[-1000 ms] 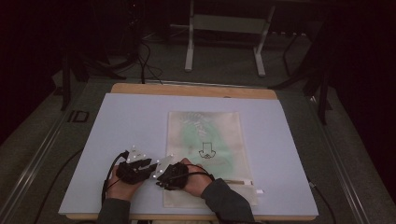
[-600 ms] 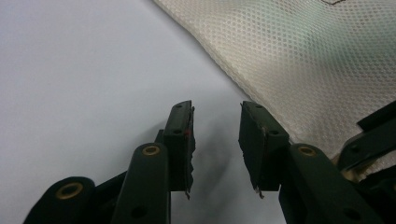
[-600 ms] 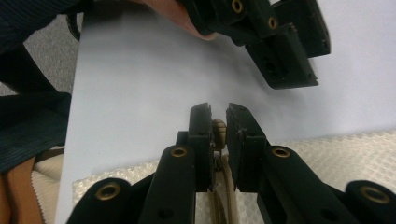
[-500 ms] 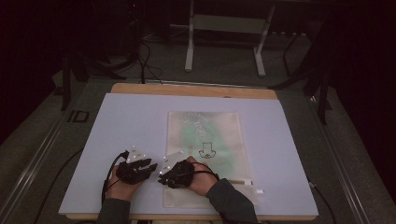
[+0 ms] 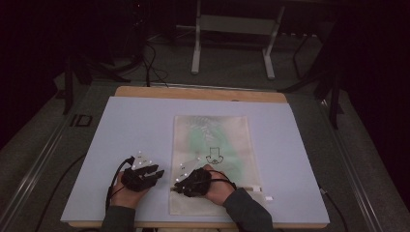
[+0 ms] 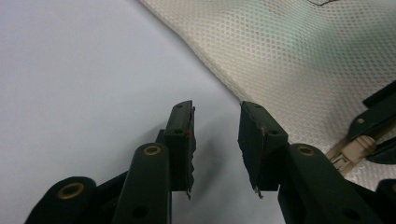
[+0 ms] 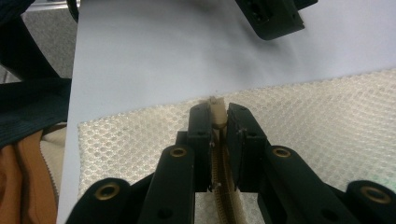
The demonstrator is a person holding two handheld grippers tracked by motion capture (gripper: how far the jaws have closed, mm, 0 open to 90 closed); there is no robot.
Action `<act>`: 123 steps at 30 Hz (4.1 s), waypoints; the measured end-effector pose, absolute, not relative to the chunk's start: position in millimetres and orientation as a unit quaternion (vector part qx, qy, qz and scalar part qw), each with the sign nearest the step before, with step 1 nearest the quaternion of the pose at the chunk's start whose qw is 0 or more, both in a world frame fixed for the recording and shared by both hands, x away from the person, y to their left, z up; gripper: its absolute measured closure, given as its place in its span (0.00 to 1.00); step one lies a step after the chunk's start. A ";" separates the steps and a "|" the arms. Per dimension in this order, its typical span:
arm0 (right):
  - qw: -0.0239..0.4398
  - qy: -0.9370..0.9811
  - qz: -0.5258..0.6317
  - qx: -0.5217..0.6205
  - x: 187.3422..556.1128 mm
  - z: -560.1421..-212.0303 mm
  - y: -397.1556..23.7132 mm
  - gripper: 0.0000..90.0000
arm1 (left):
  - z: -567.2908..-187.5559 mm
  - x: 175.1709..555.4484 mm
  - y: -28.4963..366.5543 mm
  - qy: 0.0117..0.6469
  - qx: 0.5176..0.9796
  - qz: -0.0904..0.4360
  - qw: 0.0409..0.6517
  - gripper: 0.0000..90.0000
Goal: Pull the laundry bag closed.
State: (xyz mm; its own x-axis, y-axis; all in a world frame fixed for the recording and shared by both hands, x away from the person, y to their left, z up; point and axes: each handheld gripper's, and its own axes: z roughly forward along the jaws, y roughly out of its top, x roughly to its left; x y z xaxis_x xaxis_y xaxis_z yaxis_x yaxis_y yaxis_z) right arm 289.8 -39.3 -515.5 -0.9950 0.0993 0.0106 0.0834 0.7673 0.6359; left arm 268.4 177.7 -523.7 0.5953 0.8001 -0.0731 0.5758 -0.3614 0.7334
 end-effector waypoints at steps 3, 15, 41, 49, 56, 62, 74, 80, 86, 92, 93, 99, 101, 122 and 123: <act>0.005 0.941 0.333 0.049 291.1 -516.4 -36.5 0.87 | -523.8 268.2 176.9 0.421 0.812 0.149 0.375 0.72; 0.018 0.945 0.324 0.049 288.5 -520.0 -30.4 0.91 | -522.3 266.4 171.4 0.409 0.818 0.141 0.379 0.75; 0.042 0.944 0.325 0.039 282.0 -523.1 -31.0 0.91 | -528.6 267.1 147.1 0.370 0.844 0.083 0.379 0.98; 0.043 0.944 0.326 0.038 281.6 -523.5 -31.5 0.91 | -530.8 268.1 143.5 0.369 0.849 0.072 0.370 0.99; 0.044 0.944 0.324 0.035 281.9 -523.4 -32.2 0.91 | -533.1 270.9 145.0 0.388 0.842 0.032 0.374 0.99; 0.043 0.945 0.324 0.035 281.4 -523.2 -33.7 0.91 | -532.2 268.9 142.8 0.383 0.848 0.044 0.365 1.00; 0.046 0.947 0.316 0.033 281.0 -521.6 -37.8 0.92 | -531.7 268.1 141.5 0.373 0.854 0.054 0.359 1.00; 0.046 0.948 0.314 0.037 281.7 -521.4 -46.6 0.92 | -531.5 267.4 140.7 0.373 0.854 0.057 0.358 1.00; 0.049 0.948 0.311 0.034 281.3 -521.1 -49.8 0.91 | -531.3 266.8 140.2 0.369 0.856 0.061 0.356 1.00; 0.053 0.952 0.301 0.030 279.7 -519.3 -51.5 0.92 | -531.3 266.4 140.0 0.367 0.857 0.063 0.356 1.00; 0.053 0.952 0.301 0.030 279.7 -519.3 -51.5 0.92 | -531.3 266.4 140.0 0.367 0.857 0.063 0.356 1.00; 0.065 0.955 0.288 0.024 276.3 -517.5 -53.0 0.92 | -531.3 266.6 140.2 0.368 0.856 0.062 0.357 1.00; 0.070 0.956 0.285 0.020 275.3 -517.1 -53.2 0.91 | -531.3 266.6 140.2 0.368 0.856 0.062 0.357 1.00; 0.073 0.960 0.271 0.017 273.8 -514.6 -61.6 0.92 | -531.3 266.9 140.4 0.368 0.857 0.061 0.357 1.00; 0.073 0.960 0.270 0.016 273.9 -514.4 -61.9 0.91 | -531.3 266.9 140.4 0.368 0.857 0.061 0.357 1.00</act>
